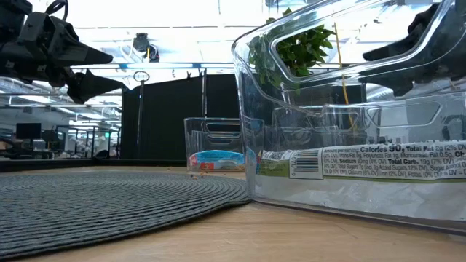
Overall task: Pick and place Granola Bars by type
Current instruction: Return to Home Position
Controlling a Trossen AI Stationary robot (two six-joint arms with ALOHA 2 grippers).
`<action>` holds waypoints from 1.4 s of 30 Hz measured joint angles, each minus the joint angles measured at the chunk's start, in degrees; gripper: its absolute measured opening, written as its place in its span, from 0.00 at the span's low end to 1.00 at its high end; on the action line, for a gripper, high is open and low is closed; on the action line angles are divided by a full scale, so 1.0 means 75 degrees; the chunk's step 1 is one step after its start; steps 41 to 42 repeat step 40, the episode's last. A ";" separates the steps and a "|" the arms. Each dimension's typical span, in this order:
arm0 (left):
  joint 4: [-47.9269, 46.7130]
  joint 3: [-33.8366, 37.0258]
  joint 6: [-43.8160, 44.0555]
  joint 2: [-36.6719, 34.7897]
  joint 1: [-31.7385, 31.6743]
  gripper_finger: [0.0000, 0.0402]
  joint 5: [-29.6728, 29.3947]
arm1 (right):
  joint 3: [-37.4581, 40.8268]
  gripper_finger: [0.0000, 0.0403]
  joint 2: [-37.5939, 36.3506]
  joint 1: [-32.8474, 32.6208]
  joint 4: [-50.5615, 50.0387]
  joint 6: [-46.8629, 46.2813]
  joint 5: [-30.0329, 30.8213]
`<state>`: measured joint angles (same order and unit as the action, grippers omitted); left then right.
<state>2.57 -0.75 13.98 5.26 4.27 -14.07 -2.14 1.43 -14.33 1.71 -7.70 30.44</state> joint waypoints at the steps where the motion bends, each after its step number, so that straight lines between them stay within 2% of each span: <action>1: 0.0002 0.0000 -0.0002 0.0001 -0.0006 0.95 0.0001 | 0.0021 0.53 -0.0007 0.0000 0.0040 0.0045 0.0001; 6: -0.0001 0.0000 -0.0041 -0.0001 -0.0108 0.95 -0.0002 | 0.0024 0.53 0.0180 0.0003 0.0038 0.0252 0.0195; 9: -0.0001 0.0002 -0.0243 0.0002 -0.0236 0.94 -0.0070 | 0.0030 0.54 0.0416 0.0003 0.0033 0.0169 0.1180; 12: 0.0036 0.0009 -0.0286 0.0129 -0.0431 0.93 -0.0513 | 0.0034 0.53 0.0670 0.0006 -0.0005 -0.0022 0.1973; 14: 0.0055 0.0009 -0.0169 0.0323 -0.0610 0.93 -0.0738 | 0.0036 0.53 0.0791 0.0006 -0.0006 -0.0066 0.1996; 22: 0.0086 0.0012 0.0356 0.1065 -0.1087 0.95 -0.0750 | 0.0038 0.54 0.1150 0.0006 -0.0014 -0.0273 0.1958; 29: 0.0147 0.0017 0.0365 0.1113 -0.1084 0.93 -0.0734 | 0.0042 0.53 0.1192 0.0006 0.0240 0.0518 0.1941; 42: 0.0244 0.0023 0.0361 0.1113 -0.1081 0.94 -0.0734 | 0.0045 0.53 0.1192 0.0006 0.0661 0.0521 0.1932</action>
